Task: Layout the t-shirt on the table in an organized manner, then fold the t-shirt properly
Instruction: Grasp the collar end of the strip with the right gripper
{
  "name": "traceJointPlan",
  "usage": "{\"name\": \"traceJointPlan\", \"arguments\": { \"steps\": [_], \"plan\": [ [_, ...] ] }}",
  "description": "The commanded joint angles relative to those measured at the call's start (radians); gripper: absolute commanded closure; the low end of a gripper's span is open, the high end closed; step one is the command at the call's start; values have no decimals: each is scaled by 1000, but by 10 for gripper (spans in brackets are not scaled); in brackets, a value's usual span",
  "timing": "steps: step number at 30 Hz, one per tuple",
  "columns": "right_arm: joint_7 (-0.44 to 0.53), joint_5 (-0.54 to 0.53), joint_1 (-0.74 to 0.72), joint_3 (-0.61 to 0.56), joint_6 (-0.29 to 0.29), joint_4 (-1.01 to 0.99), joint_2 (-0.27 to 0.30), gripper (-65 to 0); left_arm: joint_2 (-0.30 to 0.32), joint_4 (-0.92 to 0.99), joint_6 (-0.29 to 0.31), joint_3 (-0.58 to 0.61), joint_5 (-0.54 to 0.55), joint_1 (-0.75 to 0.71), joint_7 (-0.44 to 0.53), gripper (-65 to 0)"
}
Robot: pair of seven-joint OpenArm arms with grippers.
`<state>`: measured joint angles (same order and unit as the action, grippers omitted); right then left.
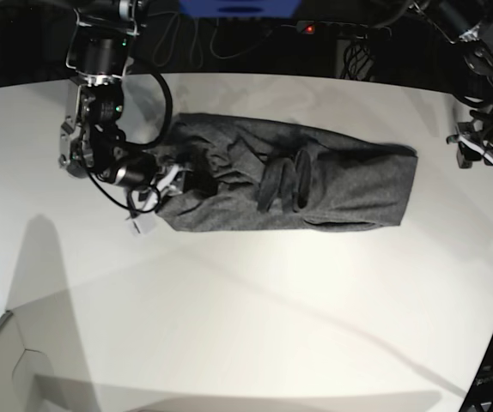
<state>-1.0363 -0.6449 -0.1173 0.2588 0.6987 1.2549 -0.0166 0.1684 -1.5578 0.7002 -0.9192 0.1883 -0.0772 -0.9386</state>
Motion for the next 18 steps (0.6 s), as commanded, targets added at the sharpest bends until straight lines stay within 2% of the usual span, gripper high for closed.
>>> {"name": "traceJointPlan", "arguments": {
  "steps": [1, 7, 9, 11, 15, 18],
  "plan": [
    [-11, 7, -17, -2, -1, 1, 2, -386, 18, -17, -2, -2, 12, 6, 16, -333],
    [-6, 6, -32, -2, -1, -33, 2, -369, 18, -17, -2, -5, 12, 6, 16, -333],
    [-6, 6, -32, -2, -1, -33, 2, -309, 18, -17, -2, -5, 12, 6, 16, -333],
    [-5, 6, -32, -2, -1, -33, 2, -221, 18, -17, -2, -5, 12, 6, 16, -333],
    [-8, 9, -45, -3, -1, -34, 2, -9, 18, -17, -2, -5, 12, 6, 16, -333],
    [-12, 10, -51, -3, -1, -17, 5, 0, 18, -17, -2, -5, 12, 7, 16, -333]
  ]
}}
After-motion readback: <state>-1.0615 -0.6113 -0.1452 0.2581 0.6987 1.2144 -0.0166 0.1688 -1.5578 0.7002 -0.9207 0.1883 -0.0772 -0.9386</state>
